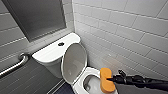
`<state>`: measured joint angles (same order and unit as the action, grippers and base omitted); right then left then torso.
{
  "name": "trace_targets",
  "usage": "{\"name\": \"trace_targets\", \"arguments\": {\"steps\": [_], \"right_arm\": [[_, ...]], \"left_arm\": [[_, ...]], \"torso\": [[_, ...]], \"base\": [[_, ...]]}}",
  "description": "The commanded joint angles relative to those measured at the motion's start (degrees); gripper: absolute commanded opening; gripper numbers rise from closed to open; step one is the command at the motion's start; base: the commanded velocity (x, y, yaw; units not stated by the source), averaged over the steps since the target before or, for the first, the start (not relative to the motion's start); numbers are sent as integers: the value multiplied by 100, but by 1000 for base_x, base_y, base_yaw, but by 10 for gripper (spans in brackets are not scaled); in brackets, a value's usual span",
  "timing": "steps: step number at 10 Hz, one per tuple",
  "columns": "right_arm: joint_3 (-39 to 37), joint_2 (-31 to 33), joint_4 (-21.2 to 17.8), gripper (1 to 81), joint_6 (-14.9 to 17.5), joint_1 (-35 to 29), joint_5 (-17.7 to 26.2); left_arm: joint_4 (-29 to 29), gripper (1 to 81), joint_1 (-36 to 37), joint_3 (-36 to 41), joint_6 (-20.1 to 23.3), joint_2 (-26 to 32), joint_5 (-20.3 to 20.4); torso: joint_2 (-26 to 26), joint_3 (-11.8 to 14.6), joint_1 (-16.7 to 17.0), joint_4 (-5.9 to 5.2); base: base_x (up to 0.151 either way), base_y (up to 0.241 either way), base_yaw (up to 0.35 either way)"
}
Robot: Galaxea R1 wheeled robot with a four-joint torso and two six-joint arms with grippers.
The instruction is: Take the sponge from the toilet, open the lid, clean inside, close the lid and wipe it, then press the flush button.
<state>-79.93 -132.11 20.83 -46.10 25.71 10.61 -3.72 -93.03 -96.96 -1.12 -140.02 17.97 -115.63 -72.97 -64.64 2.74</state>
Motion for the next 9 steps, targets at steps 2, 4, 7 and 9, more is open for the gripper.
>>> {"name": "trace_targets", "arguments": {"steps": [2,4,7,9], "right_arm": [[-1524,-1294,96,10,-48,-984,565],[-2130,-1786,123,10,31,-966,355],[-2535,-2235,219,10,40,-1063,223],[-2849,-2593,228,10,31,-1107,214]], "left_arm": [[-120,811,-45,99,24,105,-479],[-86,811,-54,99,24,88,-487],[-68,811,-71,99,-2,88,-487],[-59,811,-115,72,-11,61,-487]], "torso": [[0,0,0,0],[0,0,0,0],[0,-2,0,0],[0,-2,0,0]], "base": [[0,0,0],[0,0,0],[0,0,0],[0,0,0]]}}
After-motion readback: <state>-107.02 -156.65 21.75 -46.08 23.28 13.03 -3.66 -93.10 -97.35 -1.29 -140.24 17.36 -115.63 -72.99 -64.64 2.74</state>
